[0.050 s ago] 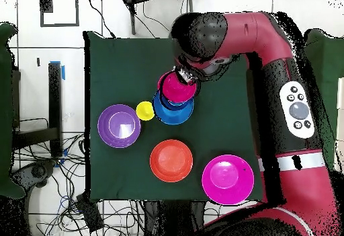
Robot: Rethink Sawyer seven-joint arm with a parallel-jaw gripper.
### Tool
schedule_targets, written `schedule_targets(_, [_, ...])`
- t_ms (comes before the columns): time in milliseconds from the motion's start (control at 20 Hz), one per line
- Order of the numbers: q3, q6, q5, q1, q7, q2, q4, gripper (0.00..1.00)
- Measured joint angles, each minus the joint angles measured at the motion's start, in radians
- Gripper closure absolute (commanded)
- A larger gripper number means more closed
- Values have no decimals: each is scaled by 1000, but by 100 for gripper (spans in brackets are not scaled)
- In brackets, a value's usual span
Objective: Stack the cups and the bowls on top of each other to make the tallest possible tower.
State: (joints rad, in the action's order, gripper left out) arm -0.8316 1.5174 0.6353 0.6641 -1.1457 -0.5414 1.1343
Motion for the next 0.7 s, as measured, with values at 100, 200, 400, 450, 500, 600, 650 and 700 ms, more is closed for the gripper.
schedule_targets(100, [0, 0, 2, 0, 0, 4, 0, 100])
schedule_targets(200, [0, 0, 4, 0, 0, 4, 0, 100])
schedule_targets(400, [0, 0, 5, 0, 0, 4, 0, 100])
schedule_targets(450, [0, 0, 6, 0, 0, 4, 0, 100])
schedule_targets(500, [0, 0, 6, 0, 0, 4, 0, 100])
schedule_targets(600, [0, 0, 7, 0, 0, 4, 0, 100])
schedule_targets(650, [0, 0, 8, 0, 0, 4, 0, 100])
schedule_targets(700, [0, 0, 10, 0, 0, 4, 0, 100])
